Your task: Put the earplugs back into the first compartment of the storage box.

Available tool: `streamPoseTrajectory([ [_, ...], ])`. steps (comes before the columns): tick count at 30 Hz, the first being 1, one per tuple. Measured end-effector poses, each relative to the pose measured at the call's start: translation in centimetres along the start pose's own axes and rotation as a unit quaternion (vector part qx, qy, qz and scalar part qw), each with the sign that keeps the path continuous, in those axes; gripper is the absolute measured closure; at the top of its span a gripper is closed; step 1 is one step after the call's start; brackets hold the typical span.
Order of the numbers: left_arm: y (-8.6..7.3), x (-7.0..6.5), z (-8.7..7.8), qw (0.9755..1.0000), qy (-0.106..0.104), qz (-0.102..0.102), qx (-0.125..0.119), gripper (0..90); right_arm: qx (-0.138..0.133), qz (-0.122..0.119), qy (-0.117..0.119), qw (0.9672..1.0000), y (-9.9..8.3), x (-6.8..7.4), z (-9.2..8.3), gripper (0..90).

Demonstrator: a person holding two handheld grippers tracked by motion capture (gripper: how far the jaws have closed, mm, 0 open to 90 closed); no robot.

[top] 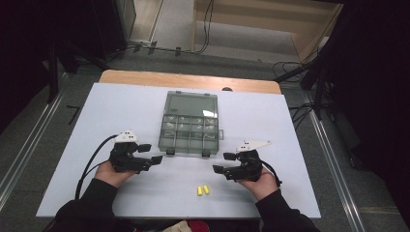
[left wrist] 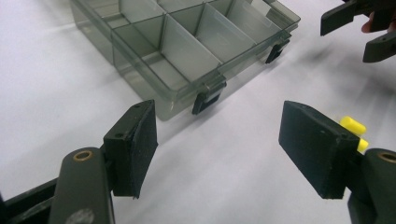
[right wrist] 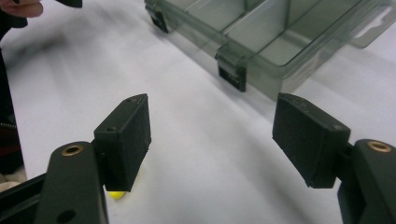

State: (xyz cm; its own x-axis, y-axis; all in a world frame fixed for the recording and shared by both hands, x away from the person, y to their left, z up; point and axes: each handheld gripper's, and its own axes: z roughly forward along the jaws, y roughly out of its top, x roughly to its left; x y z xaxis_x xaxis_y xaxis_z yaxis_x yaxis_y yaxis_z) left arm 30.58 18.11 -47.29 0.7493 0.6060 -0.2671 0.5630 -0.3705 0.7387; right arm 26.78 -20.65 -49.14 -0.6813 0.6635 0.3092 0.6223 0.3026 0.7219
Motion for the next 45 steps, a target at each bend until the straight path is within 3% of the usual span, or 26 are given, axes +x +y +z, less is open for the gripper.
streamPoseTrajectory([
  [9,-0.7,-0.2,-0.2,1.0000,0.002,-0.004,0.003,28.1,0.025,-0.013,0.009,0.9996,-0.5,1.1,0.6,26.6],
  [21,-0.8,-0.5,-0.1,0.9999,-0.003,0.002,0.013,28.1,0.028,-0.009,0.005,0.9995,-0.9,1.7,0.9,27.0],
  [33,-0.9,-0.5,-0.2,0.9999,-0.001,0.005,0.013,28.1,0.055,-0.014,0.009,0.9983,-1.1,2.6,1.7,31.2],
  [37,-0.9,-0.4,-0.2,0.9999,-0.002,0.004,0.011,28.1,0.064,-0.020,0.011,0.9977,-1.2,3.1,1.9,36.3],
  [43,-0.9,-0.2,-0.3,0.9997,0.016,0.006,0.014,28.1,0.076,-0.029,0.018,0.9965,-1.3,3.8,2.2,40.8],
  [45,-0.9,-0.2,-0.2,0.9998,0.016,0.006,0.013,28.1,0.078,-0.035,0.017,0.9961,-1.3,4.0,2.3,46.4],
])
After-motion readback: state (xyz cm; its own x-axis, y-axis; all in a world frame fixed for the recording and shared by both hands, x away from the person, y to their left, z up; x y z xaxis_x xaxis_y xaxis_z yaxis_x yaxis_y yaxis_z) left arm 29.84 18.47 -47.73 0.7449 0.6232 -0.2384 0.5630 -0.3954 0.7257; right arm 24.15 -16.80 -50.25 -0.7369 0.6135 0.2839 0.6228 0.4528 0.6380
